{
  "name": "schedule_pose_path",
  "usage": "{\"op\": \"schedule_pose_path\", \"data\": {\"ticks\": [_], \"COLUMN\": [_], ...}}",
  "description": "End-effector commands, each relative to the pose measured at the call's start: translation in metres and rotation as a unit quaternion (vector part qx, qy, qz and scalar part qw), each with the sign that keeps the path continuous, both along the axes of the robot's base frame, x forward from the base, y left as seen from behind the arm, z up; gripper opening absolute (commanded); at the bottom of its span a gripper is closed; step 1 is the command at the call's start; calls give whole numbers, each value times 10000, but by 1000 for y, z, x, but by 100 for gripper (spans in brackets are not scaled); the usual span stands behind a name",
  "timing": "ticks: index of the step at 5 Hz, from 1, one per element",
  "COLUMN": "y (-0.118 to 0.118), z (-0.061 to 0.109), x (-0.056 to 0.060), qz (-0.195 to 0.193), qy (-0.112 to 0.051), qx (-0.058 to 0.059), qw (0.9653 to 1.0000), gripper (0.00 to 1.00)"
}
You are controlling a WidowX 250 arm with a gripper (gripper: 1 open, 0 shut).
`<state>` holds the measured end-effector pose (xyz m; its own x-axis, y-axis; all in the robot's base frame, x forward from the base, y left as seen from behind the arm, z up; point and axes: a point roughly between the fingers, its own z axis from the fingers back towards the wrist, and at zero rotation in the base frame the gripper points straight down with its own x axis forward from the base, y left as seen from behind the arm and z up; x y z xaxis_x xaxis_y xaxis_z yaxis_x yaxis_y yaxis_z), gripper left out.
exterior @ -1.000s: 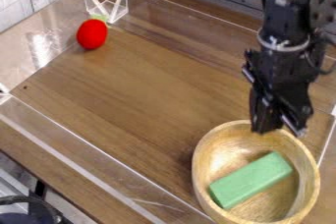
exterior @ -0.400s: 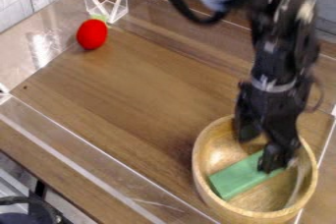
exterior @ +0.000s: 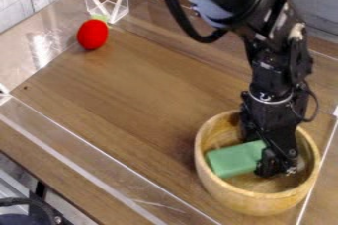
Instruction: Remove the green block from the brown bowl and put it on the table
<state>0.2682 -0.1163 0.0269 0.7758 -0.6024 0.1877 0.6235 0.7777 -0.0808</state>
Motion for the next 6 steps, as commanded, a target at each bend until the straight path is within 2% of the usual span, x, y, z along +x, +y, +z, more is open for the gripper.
{"op": "schedule_pose_path", "data": {"ticks": [1, 3, 4, 5, 6], "y": [1, -9, -16, -23, -22], "z": [-6, 22, 31, 28, 25], "x": [2, -14, -21, -24, -17], "qz": [-343, -80, 240, 524, 593], "qy": [114, 520, 721, 752, 794], "qx": [77, 266, 341, 302, 303], "qw": [9993, 9983, 9965, 9953, 9946], "gripper": [0, 0, 0, 0, 0]}}
